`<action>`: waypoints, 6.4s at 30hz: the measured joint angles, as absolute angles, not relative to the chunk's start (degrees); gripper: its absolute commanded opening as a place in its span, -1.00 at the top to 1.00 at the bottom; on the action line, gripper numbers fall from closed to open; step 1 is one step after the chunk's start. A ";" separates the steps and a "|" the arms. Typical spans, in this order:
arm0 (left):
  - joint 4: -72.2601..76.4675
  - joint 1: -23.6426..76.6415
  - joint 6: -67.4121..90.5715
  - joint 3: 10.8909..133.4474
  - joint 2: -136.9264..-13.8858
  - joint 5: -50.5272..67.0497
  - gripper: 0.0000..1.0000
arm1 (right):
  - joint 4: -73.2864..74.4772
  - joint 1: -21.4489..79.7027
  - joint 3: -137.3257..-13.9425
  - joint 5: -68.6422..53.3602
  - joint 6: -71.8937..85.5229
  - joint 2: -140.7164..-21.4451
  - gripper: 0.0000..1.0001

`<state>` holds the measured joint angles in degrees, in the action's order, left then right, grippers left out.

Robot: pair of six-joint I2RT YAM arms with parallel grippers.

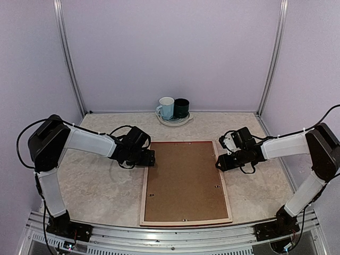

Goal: Put the photo into the frame
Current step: Press the fastener onto the backboard.

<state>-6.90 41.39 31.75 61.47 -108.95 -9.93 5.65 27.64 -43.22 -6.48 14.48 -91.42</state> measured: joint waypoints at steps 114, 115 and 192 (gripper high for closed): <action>-15.97 42.39 25.02 64.05 -102.35 -9.54 -0.35 | 6.42 27.20 -43.35 -8.58 14.50 -92.77 -0.05; -16.03 42.70 25.02 63.44 -102.10 -9.52 -0.41 | 6.61 27.20 -43.35 -8.75 14.59 -92.58 -0.08; -1.43 55.51 30.98 77.21 -121.34 -17.12 -0.98 | 13.74 29.93 -63.59 7.09 40.16 -107.85 0.17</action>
